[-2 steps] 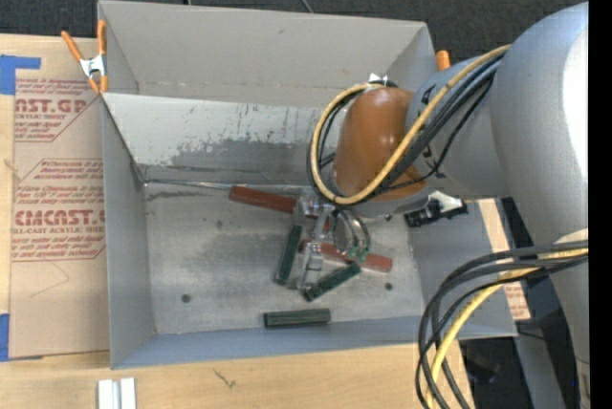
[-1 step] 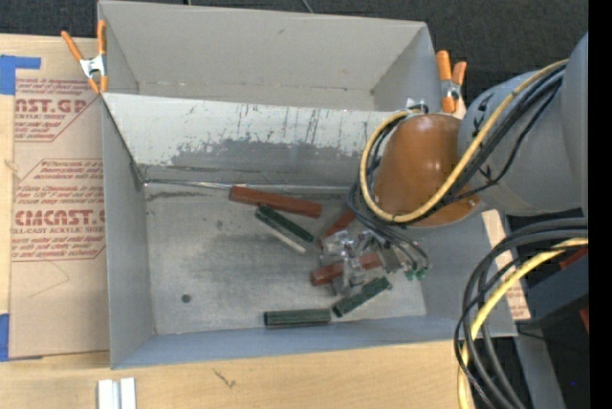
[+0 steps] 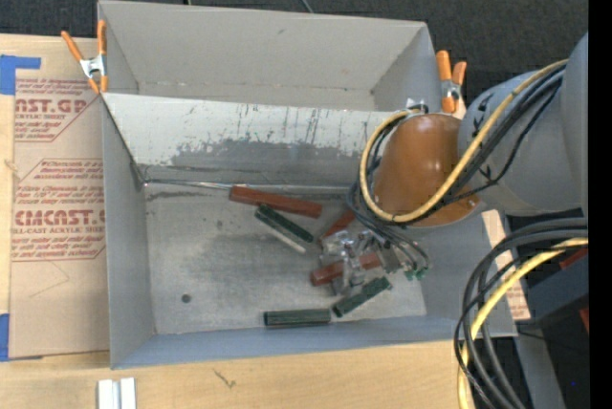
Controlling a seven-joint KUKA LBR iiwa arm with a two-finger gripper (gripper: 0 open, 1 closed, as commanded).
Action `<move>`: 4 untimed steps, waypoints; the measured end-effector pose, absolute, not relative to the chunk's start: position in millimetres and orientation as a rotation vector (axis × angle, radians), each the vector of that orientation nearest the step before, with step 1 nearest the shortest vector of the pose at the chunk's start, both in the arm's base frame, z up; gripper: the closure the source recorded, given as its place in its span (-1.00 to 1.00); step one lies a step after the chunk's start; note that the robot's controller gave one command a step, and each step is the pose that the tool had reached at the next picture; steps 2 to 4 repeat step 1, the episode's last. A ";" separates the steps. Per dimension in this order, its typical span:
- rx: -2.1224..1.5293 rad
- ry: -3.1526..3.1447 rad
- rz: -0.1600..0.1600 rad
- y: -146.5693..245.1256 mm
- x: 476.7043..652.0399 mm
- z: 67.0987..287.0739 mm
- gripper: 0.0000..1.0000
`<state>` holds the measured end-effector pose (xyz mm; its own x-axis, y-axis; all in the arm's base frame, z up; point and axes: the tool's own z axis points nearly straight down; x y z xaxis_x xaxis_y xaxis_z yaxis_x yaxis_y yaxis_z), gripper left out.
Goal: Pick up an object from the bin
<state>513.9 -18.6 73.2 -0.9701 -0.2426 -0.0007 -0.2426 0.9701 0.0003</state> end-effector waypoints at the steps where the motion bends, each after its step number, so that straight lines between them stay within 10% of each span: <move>1: -0.401 3.108 -0.002 -23.5 492.4 244.3 1.00; 4: -0.401 3.108 -0.002 -23.5 492.4 244.3 1.00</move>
Offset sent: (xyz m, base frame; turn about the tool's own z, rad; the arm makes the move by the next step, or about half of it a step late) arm 0.0000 0.0000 0.0000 0.0000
